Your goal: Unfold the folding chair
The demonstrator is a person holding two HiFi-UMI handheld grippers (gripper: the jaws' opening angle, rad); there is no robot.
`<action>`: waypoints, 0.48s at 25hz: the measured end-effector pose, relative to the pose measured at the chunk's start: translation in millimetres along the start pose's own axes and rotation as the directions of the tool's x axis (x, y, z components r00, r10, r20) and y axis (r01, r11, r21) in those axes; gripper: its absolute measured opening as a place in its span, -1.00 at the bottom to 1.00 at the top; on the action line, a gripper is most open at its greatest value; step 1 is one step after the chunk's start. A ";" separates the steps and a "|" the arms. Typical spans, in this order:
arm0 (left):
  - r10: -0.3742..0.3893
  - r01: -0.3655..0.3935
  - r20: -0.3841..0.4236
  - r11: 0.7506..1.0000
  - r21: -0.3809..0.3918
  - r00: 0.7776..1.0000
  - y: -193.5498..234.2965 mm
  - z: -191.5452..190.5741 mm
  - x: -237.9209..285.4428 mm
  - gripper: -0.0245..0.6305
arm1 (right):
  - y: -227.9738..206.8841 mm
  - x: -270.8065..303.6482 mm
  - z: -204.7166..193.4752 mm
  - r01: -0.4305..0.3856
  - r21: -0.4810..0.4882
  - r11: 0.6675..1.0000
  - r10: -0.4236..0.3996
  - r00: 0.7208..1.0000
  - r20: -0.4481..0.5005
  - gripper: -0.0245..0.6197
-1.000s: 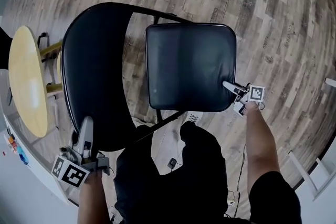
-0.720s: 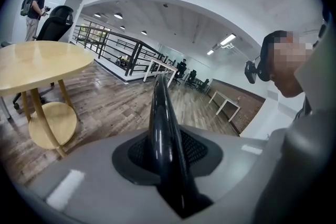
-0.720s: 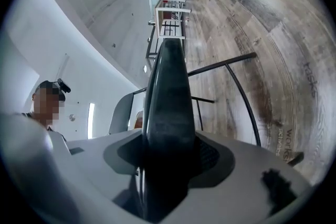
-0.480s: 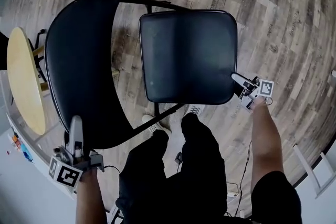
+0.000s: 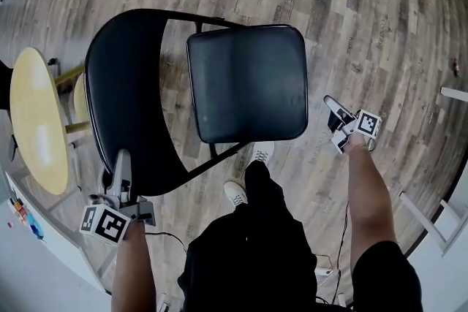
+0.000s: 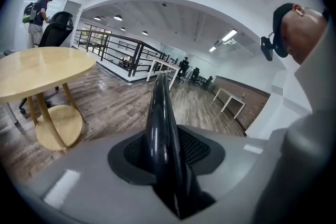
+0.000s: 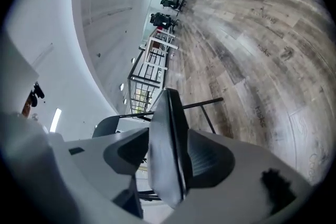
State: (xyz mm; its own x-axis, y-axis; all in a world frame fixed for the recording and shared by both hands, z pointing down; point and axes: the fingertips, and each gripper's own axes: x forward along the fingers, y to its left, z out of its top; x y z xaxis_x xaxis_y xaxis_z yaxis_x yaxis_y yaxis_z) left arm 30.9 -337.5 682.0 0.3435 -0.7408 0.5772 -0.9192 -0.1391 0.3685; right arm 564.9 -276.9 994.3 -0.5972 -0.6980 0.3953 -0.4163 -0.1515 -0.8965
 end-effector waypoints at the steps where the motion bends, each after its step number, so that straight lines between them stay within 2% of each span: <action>1: 0.006 -0.006 -0.012 1.000 -0.013 1.000 -0.9 0.0 0.1 -0.49 | 12.6 -1.1 1.0 -0.019 -0.005 1.000 0.019 1.000 0.009 -0.19; 4: -0.002 0.002 -0.021 0.999 -0.034 1.000 -4.2 2.1 -1.8 -0.39 | 52.8 -1.9 0.5 -0.097 -0.023 0.995 0.098 0.994 0.047 -0.19; 8: -0.053 0.053 -0.003 0.999 -0.003 0.999 -9.2 1.3 -8.6 -0.26 | 105.8 -2.8 -22.0 -0.188 -0.030 0.982 0.190 0.979 0.078 -0.19; 12: -0.092 0.094 0.045 0.995 -0.043 0.995 -10.0 2.9 -20.3 -0.19 | 162.9 -15.0 -46.3 -0.265 -0.072 0.962 0.271 0.957 0.103 -0.19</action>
State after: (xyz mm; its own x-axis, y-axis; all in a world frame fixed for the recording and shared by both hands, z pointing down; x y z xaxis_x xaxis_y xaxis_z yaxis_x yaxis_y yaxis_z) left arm 32.6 -322.9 664.5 0.4174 -0.7536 0.5078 -0.8739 -0.1796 0.4518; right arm 474.3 -258.6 851.6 -0.6139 -0.7810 0.1145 -0.2917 0.0896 -0.9523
